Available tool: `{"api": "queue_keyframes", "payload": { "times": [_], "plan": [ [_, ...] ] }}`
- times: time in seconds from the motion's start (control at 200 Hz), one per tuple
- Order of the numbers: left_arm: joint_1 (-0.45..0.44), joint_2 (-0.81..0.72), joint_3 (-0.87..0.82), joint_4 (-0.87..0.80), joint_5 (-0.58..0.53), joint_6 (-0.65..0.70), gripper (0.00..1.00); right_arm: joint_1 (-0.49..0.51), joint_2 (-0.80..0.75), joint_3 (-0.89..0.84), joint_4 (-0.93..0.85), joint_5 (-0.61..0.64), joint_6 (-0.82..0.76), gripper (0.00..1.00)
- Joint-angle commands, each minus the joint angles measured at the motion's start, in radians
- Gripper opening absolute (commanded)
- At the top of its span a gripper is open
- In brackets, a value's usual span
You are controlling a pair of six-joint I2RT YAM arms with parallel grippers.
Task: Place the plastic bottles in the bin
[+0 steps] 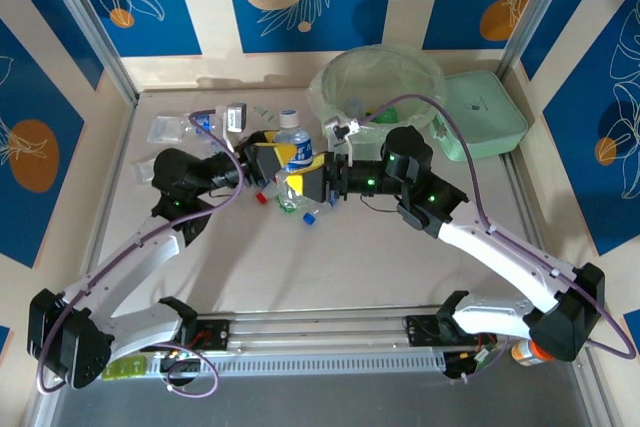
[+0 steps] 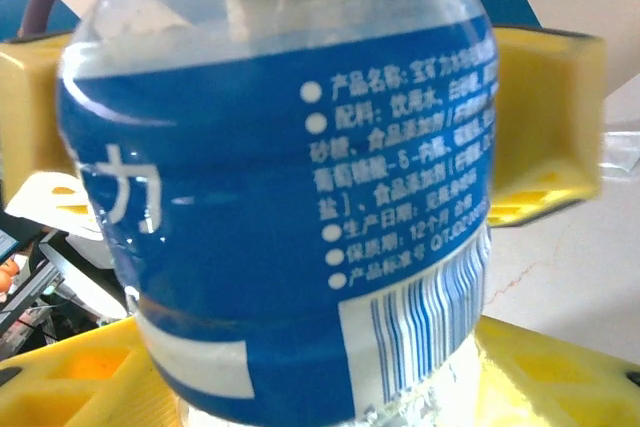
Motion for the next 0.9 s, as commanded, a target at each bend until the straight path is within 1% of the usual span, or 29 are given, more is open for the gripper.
{"api": "queue_keyframes", "payload": {
  "times": [0.0, 0.035, 0.1, 0.19, 0.25, 0.335, 0.415, 0.485, 0.525, 0.605, 0.695, 0.775, 0.895],
  "plan": [
    [-0.008, -0.025, 0.016, -0.041, -0.003, 0.039, 0.93, 0.008, -0.048, -0.009, 0.001, 0.023, -0.013, 0.61],
    [-0.008, -0.034, 0.021, -0.058, -0.007, 0.047, 1.00, 0.007, -0.055, -0.007, -0.015, 0.033, -0.017, 0.61],
    [-0.005, -0.063, 0.032, -0.137, -0.028, 0.097, 0.99, 0.006, -0.071, -0.007, -0.042, 0.056, -0.026, 0.60],
    [-0.002, -0.137, 0.059, -0.369, -0.115, 0.251, 0.99, -0.001, -0.094, -0.010, -0.085, 0.083, -0.041, 0.60],
    [-0.001, -0.193, 0.066, -0.540, -0.220, 0.353, 0.99, -0.012, -0.108, -0.010, -0.120, 0.094, -0.055, 0.60],
    [-0.003, -0.253, 0.063, -0.769, -0.436, 0.472, 0.99, -0.034, -0.130, -0.007, -0.188, 0.142, -0.072, 0.59],
    [-0.002, -0.275, 0.055, -0.978, -0.657, 0.534, 0.99, -0.073, -0.145, 0.000, -0.249, 0.177, -0.092, 0.59],
    [-0.002, -0.268, 0.054, -1.116, -0.773, 0.573, 0.99, -0.119, -0.142, 0.037, -0.329, 0.205, -0.118, 0.59],
    [-0.002, -0.265, 0.047, -1.165, -0.806, 0.579, 0.99, -0.153, -0.136, 0.061, -0.364, 0.206, -0.128, 0.59],
    [-0.003, -0.261, 0.032, -1.234, -0.835, 0.585, 0.99, -0.224, -0.110, 0.120, -0.430, 0.220, -0.141, 0.59],
    [-0.003, -0.242, 0.042, -1.319, -0.897, 0.589, 0.99, -0.310, -0.048, 0.218, -0.510, 0.230, -0.151, 0.58],
    [-0.003, -0.207, 0.081, -1.399, -0.953, 0.592, 0.99, -0.361, 0.035, 0.339, -0.611, 0.295, -0.172, 0.56],
    [-0.004, -0.175, 0.131, -1.455, -0.941, 0.636, 0.99, -0.428, 0.170, 0.501, -0.705, 0.346, -0.207, 0.56]
  ]
}}
